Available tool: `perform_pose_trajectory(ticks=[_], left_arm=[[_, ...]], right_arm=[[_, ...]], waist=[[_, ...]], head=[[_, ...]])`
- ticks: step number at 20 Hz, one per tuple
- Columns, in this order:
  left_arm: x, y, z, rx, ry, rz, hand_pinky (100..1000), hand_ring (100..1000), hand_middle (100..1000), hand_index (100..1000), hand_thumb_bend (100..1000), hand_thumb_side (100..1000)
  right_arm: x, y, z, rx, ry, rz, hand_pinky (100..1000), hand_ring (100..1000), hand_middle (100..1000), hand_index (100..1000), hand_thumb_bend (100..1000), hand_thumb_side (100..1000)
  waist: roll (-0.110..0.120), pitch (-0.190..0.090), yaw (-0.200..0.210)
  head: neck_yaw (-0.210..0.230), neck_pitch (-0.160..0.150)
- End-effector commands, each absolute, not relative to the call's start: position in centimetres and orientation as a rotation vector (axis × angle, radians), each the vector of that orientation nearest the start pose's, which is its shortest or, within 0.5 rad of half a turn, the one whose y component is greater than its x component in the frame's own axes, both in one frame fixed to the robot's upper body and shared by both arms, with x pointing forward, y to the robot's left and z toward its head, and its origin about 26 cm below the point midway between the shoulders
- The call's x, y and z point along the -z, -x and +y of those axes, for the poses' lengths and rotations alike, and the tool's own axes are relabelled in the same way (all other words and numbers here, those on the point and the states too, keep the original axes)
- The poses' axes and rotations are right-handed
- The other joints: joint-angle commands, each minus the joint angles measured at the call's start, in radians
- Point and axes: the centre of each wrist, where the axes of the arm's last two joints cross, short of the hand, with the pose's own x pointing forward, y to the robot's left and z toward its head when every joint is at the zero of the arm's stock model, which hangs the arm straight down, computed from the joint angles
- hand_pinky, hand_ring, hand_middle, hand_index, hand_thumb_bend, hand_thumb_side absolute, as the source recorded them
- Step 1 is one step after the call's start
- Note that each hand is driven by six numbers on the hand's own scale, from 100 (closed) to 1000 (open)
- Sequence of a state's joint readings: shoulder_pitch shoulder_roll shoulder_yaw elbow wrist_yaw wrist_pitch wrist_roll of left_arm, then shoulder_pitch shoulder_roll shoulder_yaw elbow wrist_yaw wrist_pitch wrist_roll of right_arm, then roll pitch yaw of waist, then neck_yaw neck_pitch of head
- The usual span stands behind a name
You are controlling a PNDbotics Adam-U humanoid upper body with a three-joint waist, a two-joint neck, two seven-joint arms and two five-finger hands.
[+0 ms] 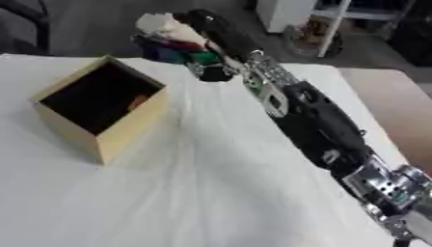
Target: Pick up objects on the table and place them in the box.
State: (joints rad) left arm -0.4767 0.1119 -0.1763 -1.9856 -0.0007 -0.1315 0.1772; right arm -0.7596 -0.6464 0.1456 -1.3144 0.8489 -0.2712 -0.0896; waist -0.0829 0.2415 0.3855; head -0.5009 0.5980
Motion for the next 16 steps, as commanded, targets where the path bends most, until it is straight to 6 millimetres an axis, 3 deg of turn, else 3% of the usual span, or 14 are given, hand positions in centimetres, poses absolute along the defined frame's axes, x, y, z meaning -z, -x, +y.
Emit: perform_pose_trajectory(ticks=[1, 8, 16], left_arm=[[-22.9, -30.4, 16.9, 0.123, 0.146, -2.563, 745, 629, 632, 892, 100, 675], [-21.9, -30.4, 18.0, 0.070, 0.064, -2.528, 745, 629, 632, 892, 100, 678], [-21.3, -30.4, 18.7, 0.029, 0.001, -2.504, 745, 629, 631, 892, 100, 677]], right_arm=[[-26.2, -41.1, -32.2, 1.642, -1.654, 2.659, 678, 935, 814, 993, 100, 273], [-25.4, -39.5, -30.4, 1.572, -1.418, 2.786, 656, 941, 811, 1000, 100, 323], [-24.7, -37.1, -28.4, 1.534, -1.206, 2.924, 643, 941, 806, 1000, 100, 358]], waist=[[0.017, -0.022, -0.023], [0.047, -0.027, -0.120], [0.065, -0.031, -0.162]], head=[[0.035, 0.010], [0.121, 0.039], [0.176, 0.050]])
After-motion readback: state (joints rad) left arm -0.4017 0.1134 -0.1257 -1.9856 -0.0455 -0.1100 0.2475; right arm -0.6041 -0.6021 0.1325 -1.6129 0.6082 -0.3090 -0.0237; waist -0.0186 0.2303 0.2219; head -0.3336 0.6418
